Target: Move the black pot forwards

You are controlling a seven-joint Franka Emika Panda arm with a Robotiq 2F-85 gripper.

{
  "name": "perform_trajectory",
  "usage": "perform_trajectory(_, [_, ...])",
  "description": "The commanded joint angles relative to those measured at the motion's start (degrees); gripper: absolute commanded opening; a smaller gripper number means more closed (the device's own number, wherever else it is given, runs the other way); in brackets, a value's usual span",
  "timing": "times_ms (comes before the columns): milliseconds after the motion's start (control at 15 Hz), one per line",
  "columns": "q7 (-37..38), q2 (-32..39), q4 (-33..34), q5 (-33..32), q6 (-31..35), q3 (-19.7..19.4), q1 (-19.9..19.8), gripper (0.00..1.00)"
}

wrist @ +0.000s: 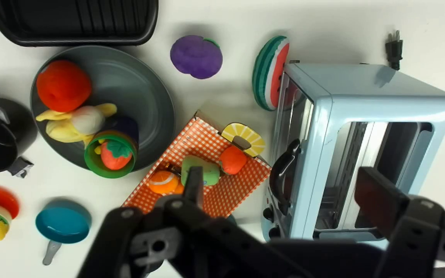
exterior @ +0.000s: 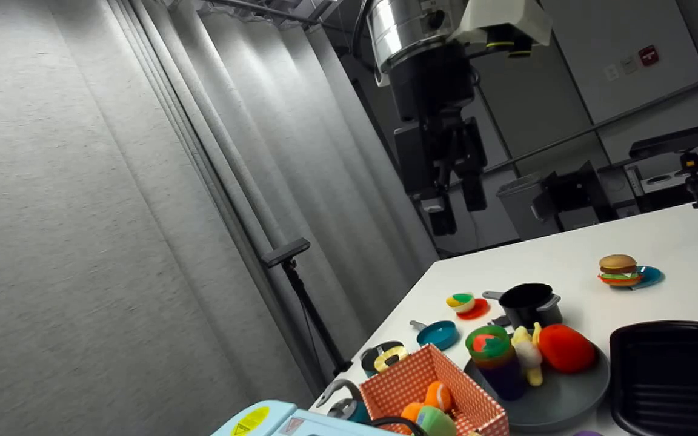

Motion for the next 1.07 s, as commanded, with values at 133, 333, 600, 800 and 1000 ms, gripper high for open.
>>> perform_trajectory(133, [0.1, 0.1, 0.0, -0.2, 0.4, -0.4, 0.2, 1.00])
perform_trajectory(333, [-0.3, 0.2, -0.1, -0.4, 0.3, -1.2, -0.3, 1.00])
perform_trajectory(600, [-0.6, 0.0, -0.3, -1.6, 0.3, -2.6, -1.4, 1.00])
perform_trajectory(800, [-0.9, -0.3, -0.7, -2.9, 0.4, -4.2, -2.6, 1.00])
perform_trajectory(1000, [-1.1, -0.6, -1.2, -4.6, 0.4, -6.1, -4.4, 1.00])
